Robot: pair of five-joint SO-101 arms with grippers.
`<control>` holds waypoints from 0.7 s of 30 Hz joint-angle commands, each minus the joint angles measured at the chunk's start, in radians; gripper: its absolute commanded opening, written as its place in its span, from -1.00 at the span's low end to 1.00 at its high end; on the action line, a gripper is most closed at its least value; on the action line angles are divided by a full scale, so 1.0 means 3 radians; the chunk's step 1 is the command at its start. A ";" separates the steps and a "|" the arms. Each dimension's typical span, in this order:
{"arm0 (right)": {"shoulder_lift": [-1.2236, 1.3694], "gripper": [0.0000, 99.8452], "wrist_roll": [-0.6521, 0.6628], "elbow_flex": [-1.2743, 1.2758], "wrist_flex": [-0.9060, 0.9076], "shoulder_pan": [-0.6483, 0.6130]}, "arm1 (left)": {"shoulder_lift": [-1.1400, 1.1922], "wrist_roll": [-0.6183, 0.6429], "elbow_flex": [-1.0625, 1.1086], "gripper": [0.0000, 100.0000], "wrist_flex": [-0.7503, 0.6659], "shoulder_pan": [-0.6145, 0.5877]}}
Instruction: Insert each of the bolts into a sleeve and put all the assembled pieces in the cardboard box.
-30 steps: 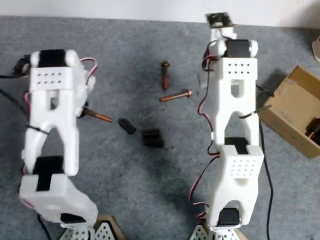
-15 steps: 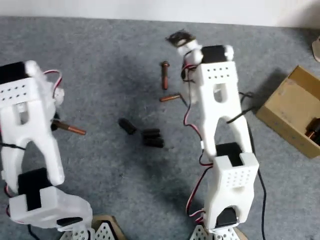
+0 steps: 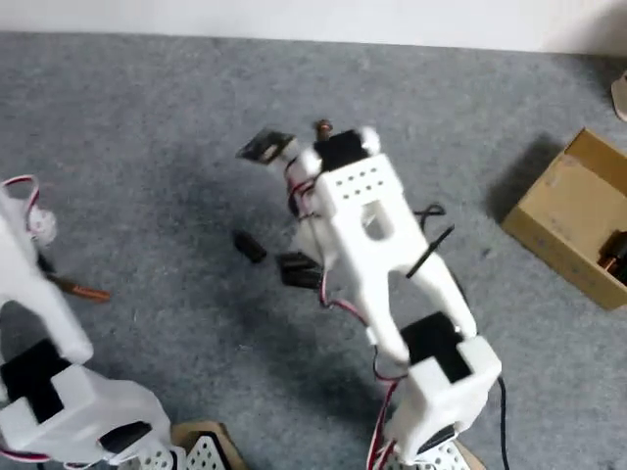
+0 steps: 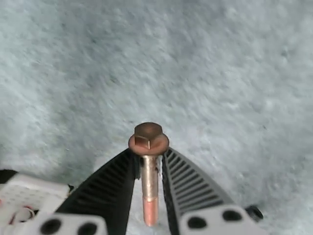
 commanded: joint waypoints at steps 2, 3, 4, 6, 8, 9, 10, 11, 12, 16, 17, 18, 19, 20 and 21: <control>-0.0386 -0.69 0.0020 0.0458 -0.0386 -0.0284 | -0.0171 -0.0302 -0.0023 -0.99 0.0015 -0.0391; -0.0427 -0.69 0.0010 0.0545 -0.0473 -0.0330 | -0.0161 -0.0358 -0.0023 -0.99 0.0015 -0.0463; -0.0463 -0.69 0.0000 0.0627 -0.0560 -0.0366 | -0.0146 -0.0404 -0.0023 -0.99 0.0015 -0.0534; -0.0494 -0.69 -0.0092 0.0734 -0.0698 -0.0448 | -0.0141 -0.0491 -0.0023 -0.99 0.0015 -0.0678; -0.0499 -0.69 -0.0128 0.0795 -0.0811 -0.0524 | -0.0141 -0.0598 -0.0013 -0.99 0.0015 -0.0821; -0.0499 -0.69 -0.0128 0.0811 -0.0867 -0.0570 | -0.0141 -0.0644 0.0023 -0.99 0.0015 -0.0887; -0.0499 -0.69 -0.0123 0.0821 -0.0923 -0.0606 | -0.0141 -0.0685 0.0069 -0.99 0.0015 -0.0944; -0.0499 -0.69 -0.0128 0.0821 -0.0979 -0.0647 | -0.0141 -0.0731 0.0110 -0.99 0.0015 -0.0995; -0.0499 -0.69 -0.0128 0.0821 -0.1041 -0.0688 | -0.0141 -0.0777 0.0151 -0.99 0.0015 -0.1046; -0.0488 -0.69 -0.0133 0.0826 -0.1353 -0.0846 | -0.0141 -0.0972 0.0289 -0.99 0.0010 -0.1271; -0.0488 -0.69 -0.0133 0.0826 -0.1445 -0.0872 | -0.0141 -0.1018 0.0304 -0.99 0.0010 -0.1337; -0.0483 -0.69 -0.0138 0.0826 -0.1537 -0.0887 | -0.0141 -0.1069 0.0304 -0.99 0.0010 -0.1399; -0.0478 -0.69 -0.0138 0.0831 -0.1609 -0.0892 | -0.0141 -0.1110 0.0304 -0.99 0.0010 -0.1460; -0.0453 -0.69 -0.0179 0.0831 -0.1680 -0.0892 | -0.0141 -0.1151 0.0309 -0.99 0.0010 -0.1522; -0.0407 -0.69 -0.0210 0.0831 -0.1747 -0.0892 | -0.0141 -0.1192 0.0309 -0.99 0.0010 -0.1583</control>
